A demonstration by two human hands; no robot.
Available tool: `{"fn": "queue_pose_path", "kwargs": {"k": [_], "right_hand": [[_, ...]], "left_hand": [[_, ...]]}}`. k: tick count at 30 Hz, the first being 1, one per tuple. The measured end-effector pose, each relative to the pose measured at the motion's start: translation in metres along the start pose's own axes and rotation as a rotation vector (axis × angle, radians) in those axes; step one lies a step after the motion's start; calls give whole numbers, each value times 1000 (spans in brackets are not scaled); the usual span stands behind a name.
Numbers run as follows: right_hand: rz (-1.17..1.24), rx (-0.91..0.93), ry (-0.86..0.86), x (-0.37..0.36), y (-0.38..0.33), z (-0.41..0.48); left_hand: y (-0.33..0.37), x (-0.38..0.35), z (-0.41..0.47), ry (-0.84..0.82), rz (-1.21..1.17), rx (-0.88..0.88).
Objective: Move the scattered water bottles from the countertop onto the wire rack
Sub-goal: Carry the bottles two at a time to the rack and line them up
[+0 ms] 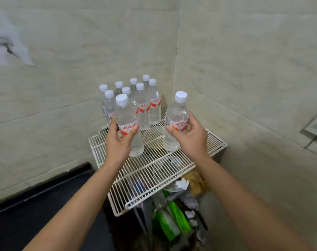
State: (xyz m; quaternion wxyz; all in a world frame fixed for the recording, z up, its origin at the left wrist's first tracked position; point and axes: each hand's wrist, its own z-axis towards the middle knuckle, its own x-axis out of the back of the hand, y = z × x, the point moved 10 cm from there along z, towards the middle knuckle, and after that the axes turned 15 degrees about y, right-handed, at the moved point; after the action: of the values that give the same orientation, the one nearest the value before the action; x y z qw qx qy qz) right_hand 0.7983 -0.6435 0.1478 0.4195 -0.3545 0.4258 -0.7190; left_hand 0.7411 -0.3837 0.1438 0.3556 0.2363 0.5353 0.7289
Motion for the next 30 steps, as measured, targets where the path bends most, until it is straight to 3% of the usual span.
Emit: {"fn": "queue_pose_path", "kwargs": {"k": [7,12,20,26,30], "right_hand": [[77,-42,-286,-110,37,28],[74,-8,-451,-163,44,35],[66,84,-577,-190,47,27],[-206,49,-805,-188,96,4],[-268,115,-812,-185,100,3]], "left_hand": [[-43,24,35,210,245,56],[-52,25,48,290,238,96],[-66,11,56,248,327,143],[-109,11,29,136,485,274],[-130,13,15,144,523,322]]}}
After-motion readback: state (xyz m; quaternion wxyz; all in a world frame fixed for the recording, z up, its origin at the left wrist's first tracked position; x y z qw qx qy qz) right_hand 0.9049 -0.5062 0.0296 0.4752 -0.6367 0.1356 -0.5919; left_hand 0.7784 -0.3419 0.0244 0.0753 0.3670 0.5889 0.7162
